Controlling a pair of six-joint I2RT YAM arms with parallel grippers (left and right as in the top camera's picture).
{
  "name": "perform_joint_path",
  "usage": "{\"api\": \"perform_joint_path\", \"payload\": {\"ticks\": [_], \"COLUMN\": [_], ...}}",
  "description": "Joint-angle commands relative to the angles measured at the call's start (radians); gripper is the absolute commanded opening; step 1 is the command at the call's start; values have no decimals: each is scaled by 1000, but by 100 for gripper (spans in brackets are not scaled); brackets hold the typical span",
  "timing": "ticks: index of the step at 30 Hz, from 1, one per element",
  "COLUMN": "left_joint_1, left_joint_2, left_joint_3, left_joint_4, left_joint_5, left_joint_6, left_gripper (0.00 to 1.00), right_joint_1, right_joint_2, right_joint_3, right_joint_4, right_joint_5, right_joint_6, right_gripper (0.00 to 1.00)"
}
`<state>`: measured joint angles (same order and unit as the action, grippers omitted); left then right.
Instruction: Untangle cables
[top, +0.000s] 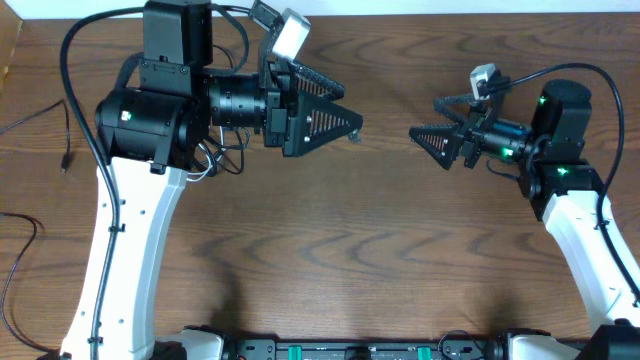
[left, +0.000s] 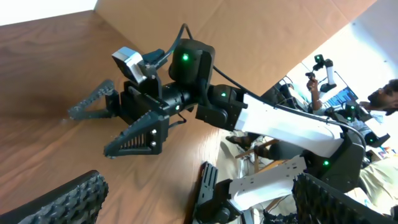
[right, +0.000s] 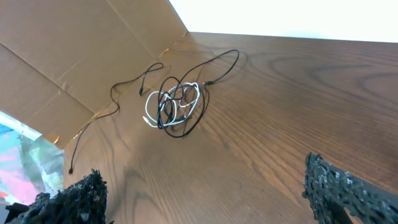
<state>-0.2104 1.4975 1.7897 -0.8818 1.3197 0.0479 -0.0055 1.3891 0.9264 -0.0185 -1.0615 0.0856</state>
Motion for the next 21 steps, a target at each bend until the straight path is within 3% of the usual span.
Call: {"api": "perform_joint_path", "payload": {"ticks": [1, 10, 12, 15, 17, 19, 21], "left_joint_1": [2, 2, 2, 2, 2, 2, 2], "left_joint_2": [-11, -11, -11, -11, -11, -9, -1], "left_joint_3": [-2, -2, -2, -2, -2, -2, -2], "left_joint_4": [4, 25, 35, 26, 3, -33, -57], "left_joint_5": [35, 27, -39, -267, -505, -859, -1111], "left_joint_6": [-12, -12, -12, -12, -12, -12, -13], "left_gripper": [96, 96, 96, 96, 96, 96, 96], "right_joint_1": [-2, -2, -2, -2, -2, -2, -2], "right_joint_2": [-14, -14, -14, -14, -14, -14, -14], "right_joint_3": [8, 8, 8, 8, 8, 8, 8], "right_joint_4": [0, 0, 0, 0, -1, -1, -1], "right_joint_5": [-2, -1, 2, 2, 2, 2, 9], "right_joint_6": [-20, -20, -19, -19, -19, -19, -19], "right_gripper": [99, 99, 99, 99, 99, 99, 99]}}
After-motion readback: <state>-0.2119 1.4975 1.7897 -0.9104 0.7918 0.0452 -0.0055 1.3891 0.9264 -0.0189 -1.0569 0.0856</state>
